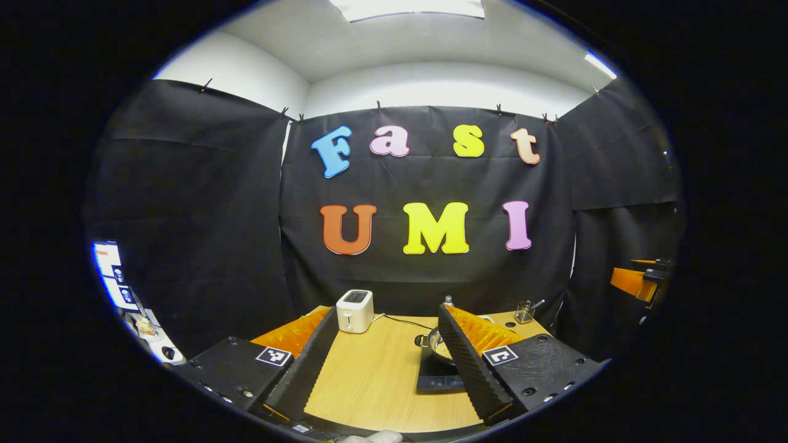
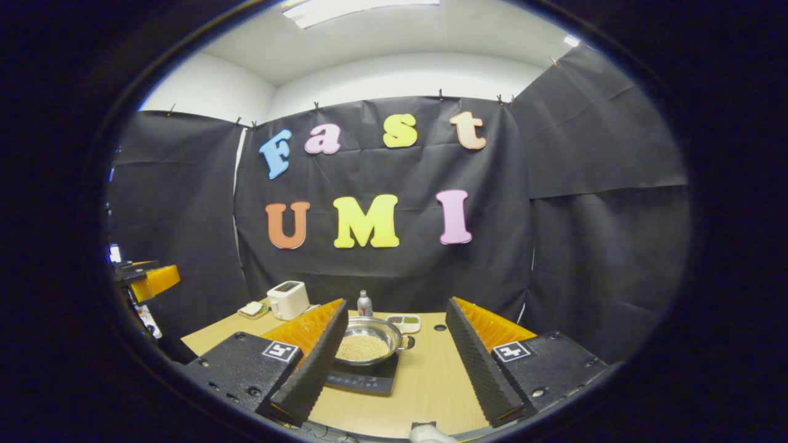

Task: First push the handle of the pot to place it horizontally, then grasp the pot with both hands and set it on the induction cooktop.

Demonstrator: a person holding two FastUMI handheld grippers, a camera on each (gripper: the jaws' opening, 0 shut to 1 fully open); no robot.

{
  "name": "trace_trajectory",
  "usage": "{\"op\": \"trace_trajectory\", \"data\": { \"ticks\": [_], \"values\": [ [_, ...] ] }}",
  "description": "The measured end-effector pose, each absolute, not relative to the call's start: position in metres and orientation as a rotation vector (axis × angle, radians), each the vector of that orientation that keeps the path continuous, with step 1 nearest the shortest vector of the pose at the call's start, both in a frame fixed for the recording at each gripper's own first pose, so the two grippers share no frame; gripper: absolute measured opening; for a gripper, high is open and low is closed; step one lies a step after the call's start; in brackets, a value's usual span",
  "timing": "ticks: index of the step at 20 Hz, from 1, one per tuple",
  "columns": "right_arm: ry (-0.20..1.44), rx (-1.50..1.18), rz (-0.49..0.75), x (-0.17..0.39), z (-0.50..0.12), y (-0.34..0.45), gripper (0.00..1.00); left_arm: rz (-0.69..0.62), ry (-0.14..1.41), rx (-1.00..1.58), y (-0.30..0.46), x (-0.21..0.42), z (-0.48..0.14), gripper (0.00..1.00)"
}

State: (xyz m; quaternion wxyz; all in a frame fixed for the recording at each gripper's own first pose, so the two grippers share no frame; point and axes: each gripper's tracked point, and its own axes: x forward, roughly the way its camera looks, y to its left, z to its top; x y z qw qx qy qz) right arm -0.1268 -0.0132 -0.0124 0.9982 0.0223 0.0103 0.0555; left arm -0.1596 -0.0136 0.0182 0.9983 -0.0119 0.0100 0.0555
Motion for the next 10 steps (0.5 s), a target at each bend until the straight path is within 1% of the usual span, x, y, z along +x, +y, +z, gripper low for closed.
{"op": "trace_trajectory", "data": {
  "ticks": [3,4,5,10],
  "values": [
    [0.015,0.027,0.105,-0.127,-0.012,-0.015,0.98,0.095,0.023,-0.041,-0.022,-0.157,0.018,0.97],
    [0.01,0.023,0.106,-0.129,-0.012,-0.014,1.0,0.091,0.022,-0.044,-0.024,-0.158,0.017,0.97],
    [0.01,0.02,0.11,-0.13,-0.011,-0.013,0.98,0.087,0.025,-0.046,-0.026,-0.158,0.017,0.97],
    [0.02,0.016,0.111,-0.13,-0.015,-0.014,0.98,0.072,0.027,-0.04,-0.036,-0.157,0.019,0.97]
  ]
}}
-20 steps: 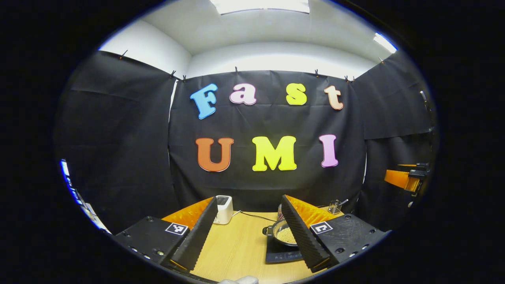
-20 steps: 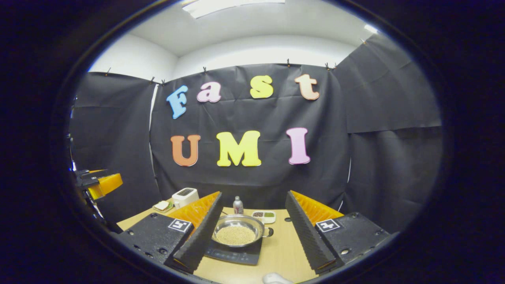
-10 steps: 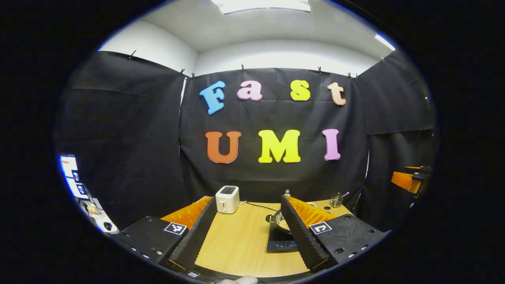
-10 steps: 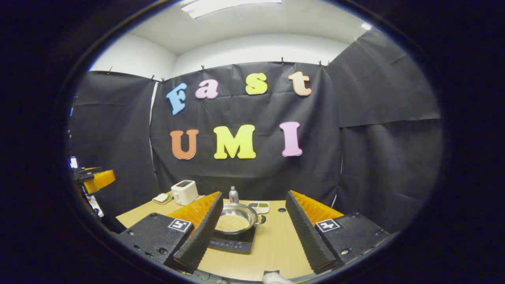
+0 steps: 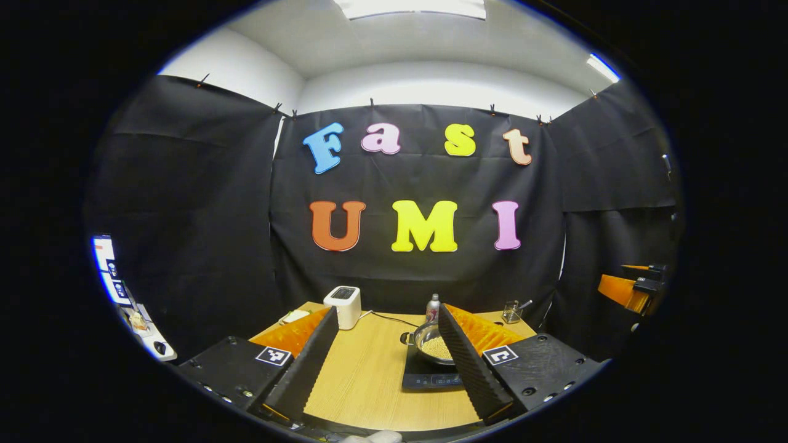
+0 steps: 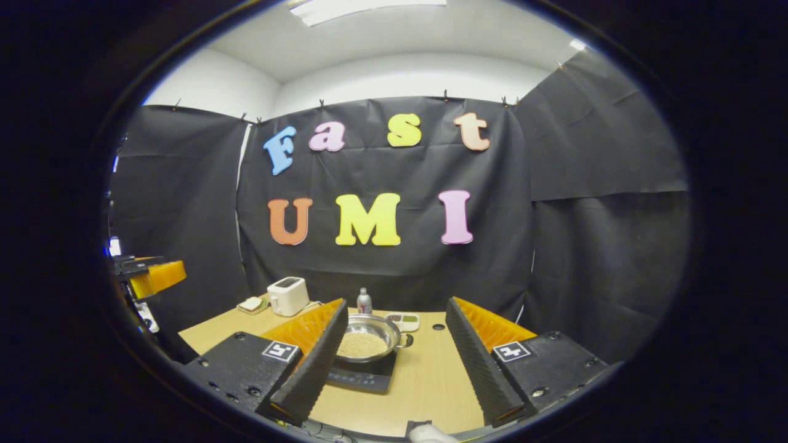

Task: First push the handle of the pot to place it horizontally, then grasp the pot with both hands and set it on the induction cooktop.

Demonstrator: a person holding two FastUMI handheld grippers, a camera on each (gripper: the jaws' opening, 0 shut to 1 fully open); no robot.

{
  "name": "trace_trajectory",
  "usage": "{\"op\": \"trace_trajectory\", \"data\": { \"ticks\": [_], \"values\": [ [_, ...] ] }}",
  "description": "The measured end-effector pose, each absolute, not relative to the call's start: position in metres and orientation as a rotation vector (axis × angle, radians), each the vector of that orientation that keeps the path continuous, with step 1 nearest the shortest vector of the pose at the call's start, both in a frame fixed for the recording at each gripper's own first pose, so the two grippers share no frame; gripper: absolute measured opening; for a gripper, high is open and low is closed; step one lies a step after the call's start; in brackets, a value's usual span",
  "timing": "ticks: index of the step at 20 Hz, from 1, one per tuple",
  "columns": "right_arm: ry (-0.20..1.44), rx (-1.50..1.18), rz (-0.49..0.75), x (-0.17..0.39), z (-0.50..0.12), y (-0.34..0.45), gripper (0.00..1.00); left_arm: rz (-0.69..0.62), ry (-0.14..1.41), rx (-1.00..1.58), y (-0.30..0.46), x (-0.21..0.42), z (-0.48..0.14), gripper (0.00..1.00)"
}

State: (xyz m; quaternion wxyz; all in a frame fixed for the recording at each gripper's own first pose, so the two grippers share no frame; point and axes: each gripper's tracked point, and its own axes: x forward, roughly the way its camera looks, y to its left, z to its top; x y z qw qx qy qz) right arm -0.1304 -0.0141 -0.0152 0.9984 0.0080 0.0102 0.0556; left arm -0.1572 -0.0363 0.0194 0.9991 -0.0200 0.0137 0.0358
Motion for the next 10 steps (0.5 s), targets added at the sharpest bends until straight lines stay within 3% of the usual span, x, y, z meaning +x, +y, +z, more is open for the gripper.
{"op": "trace_trajectory", "data": {
  "ticks": [10],
  "values": [
    [0.048,0.05,0.091,-0.129,-0.019,-0.018,0.98,0.069,0.005,-0.017,-0.039,-0.158,0.035,0.97]
  ]
}}
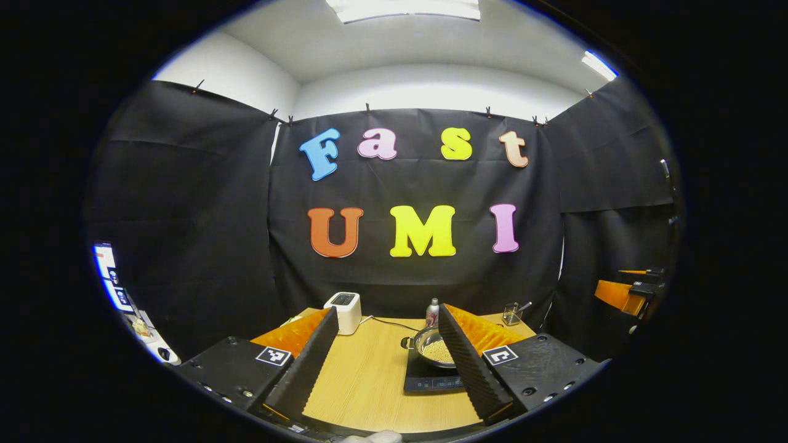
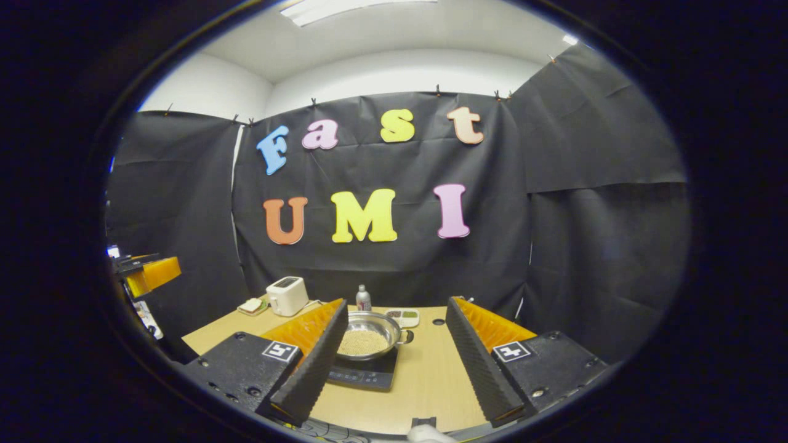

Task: First push the handle of the pot to place it horizontally, then grasp the pot with both hands and set it on the induction cooktop.

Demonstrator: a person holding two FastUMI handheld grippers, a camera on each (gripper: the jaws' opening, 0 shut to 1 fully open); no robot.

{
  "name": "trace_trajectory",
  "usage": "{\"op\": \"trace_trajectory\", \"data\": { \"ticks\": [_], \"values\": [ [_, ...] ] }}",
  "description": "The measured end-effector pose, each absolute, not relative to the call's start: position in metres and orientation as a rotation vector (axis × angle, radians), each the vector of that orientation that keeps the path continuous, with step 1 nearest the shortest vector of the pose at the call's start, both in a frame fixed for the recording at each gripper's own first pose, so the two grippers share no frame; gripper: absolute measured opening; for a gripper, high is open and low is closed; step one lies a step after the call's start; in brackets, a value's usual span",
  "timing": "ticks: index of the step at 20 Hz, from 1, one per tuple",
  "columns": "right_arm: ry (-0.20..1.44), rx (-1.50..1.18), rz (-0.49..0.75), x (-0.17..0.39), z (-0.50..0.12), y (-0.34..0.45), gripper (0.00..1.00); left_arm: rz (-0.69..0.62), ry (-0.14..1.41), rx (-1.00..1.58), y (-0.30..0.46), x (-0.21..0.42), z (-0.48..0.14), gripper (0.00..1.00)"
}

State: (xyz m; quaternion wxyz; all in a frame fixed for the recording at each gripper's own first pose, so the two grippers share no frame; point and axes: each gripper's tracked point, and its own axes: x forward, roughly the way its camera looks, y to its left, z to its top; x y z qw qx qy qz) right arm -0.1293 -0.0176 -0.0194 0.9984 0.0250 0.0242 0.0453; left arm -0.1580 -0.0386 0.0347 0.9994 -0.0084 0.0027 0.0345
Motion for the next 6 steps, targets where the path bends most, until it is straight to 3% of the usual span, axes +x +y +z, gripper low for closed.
{"op": "trace_trajectory", "data": {
  "ticks": [6],
  "values": [
    [0.043,0.04,0.066,-0.1326,-0.0181,-0.0242,0.98,0.063,0.015,-0.001,-0.0411,-0.1566,0.0311,0.97]
  ]
}}
